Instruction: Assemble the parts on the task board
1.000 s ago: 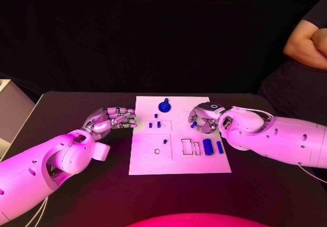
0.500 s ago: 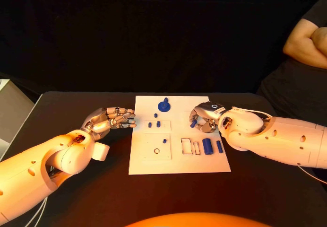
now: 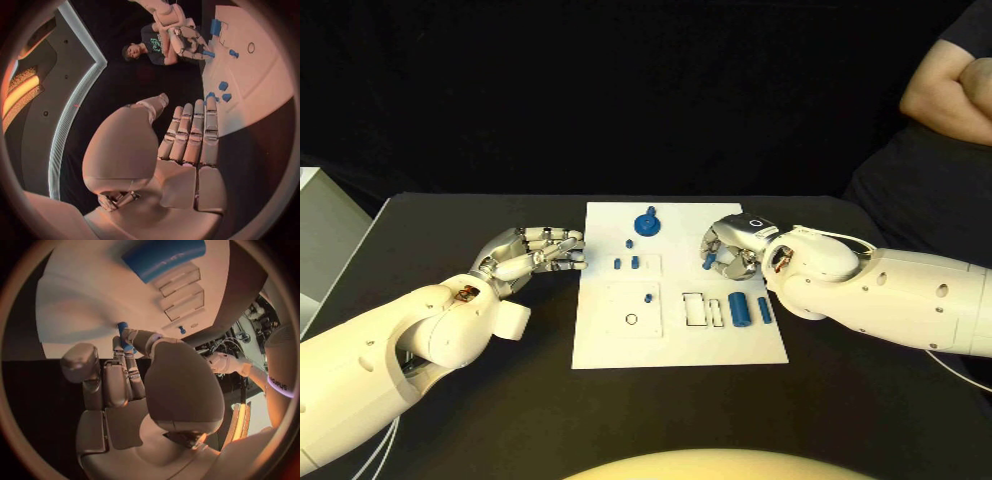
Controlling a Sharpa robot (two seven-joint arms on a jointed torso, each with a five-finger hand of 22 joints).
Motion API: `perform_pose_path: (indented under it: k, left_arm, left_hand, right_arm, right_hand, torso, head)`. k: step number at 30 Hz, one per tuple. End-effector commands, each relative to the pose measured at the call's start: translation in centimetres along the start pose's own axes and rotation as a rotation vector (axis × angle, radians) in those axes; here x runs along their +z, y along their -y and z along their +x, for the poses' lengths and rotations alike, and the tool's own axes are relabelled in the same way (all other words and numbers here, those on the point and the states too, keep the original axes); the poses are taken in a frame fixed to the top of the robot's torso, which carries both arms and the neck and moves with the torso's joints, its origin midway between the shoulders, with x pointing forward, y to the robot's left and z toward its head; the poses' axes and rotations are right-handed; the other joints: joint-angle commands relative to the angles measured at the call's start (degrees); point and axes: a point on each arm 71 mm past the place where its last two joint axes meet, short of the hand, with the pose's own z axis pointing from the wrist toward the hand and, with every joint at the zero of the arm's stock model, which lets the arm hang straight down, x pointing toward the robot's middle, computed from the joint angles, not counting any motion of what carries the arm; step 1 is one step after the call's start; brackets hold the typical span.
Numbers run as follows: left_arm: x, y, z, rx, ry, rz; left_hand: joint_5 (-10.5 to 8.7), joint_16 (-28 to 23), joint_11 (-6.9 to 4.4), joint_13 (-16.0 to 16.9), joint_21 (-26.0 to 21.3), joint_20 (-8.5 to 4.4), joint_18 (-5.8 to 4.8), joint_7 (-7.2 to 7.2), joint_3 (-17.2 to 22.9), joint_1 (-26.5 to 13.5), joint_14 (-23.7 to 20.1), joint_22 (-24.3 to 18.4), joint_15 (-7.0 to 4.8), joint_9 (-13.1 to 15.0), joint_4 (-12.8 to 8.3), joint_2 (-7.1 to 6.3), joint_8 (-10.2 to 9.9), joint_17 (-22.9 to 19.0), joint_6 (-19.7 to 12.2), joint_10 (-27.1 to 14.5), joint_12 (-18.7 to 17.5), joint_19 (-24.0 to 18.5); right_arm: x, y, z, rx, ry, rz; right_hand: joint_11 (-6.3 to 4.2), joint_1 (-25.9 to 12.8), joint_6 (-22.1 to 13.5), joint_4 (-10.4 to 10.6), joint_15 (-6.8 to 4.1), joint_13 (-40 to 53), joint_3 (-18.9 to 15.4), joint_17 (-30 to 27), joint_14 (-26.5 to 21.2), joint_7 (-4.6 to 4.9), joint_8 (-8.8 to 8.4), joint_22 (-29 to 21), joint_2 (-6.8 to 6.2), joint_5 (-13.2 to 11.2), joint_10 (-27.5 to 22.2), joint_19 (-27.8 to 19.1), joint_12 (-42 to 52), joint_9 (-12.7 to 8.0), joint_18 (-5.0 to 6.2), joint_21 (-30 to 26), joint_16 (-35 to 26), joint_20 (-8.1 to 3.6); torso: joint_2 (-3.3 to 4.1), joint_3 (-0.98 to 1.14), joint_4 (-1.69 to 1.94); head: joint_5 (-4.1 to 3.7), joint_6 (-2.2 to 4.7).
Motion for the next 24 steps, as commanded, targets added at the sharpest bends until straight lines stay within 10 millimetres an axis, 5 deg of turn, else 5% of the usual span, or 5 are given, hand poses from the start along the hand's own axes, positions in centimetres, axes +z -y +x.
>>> perform_pose_path:
  k: [1,13,24]
  left_arm:
    - [0.0,-0.1,0.2,-0.005,-0.013,0.005]
    - [0.0,-0.2,0.1,-0.006,-0.014,-0.002]
    - [0.0,-0.4,0.2,-0.008,-0.014,-0.002]
  left_hand:
    - [-0.19,-0.22,0.00,0.06,-0.19,0.08,0.68,1.04,-0.43,-0.03,-0.45,-0.04,0.02,-0.08,0.06,0.46,0.27,0.06,-0.42,-0.56,0.27,0.25]
    - [-0.19,-0.22,0.00,0.06,-0.19,0.08,0.68,1.04,-0.43,-0.03,-0.45,-0.04,0.02,-0.08,0.06,0.46,0.27,0.06,-0.42,-0.56,0.27,0.25]
    - [-0.19,-0.22,0.00,0.07,-0.18,0.10,0.69,1.05,-0.53,0.02,-0.47,-0.26,0.02,-0.15,0.13,0.52,0.41,0.13,-0.50,-0.67,0.44,0.29]
  right_arm:
    - [-0.1,-0.1,-0.1,0.097,0.016,0.003]
    - [-0.7,-0.4,-0.9,0.180,0.023,0.014]
    - [-1.2,-6.1,-2.8,0.190,0.032,-0.140]
  right_hand:
    - [-1.63,0.34,0.32,-0.40,-0.31,0.25,0.00,0.10,1.90,-0.10,0.32,0.12,1.71,0.45,2.07,0.46,0.01,1.20,-0.59,0.24,0.35,-0.41]
    - [-1.68,0.33,0.38,-0.56,-0.36,0.29,0.06,-0.04,1.87,-0.15,0.46,0.05,1.73,0.54,2.27,0.44,-0.05,1.32,-0.57,0.14,0.30,-0.47]
    - [-1.69,0.37,0.36,-0.71,-0.38,0.28,0.15,-0.09,1.86,-0.18,0.52,-0.01,1.74,0.60,2.26,0.42,-0.17,1.39,-0.56,0.06,0.28,-0.50]
  torso:
    - [0.00,0.02,-0.02]
    - [-0.05,-0.01,-0.05]
    - [-0.03,-0.02,0.09]
  head:
    - [0.04,-0.04]
    - [0.22,0.07]
    - [0.57,0.08]
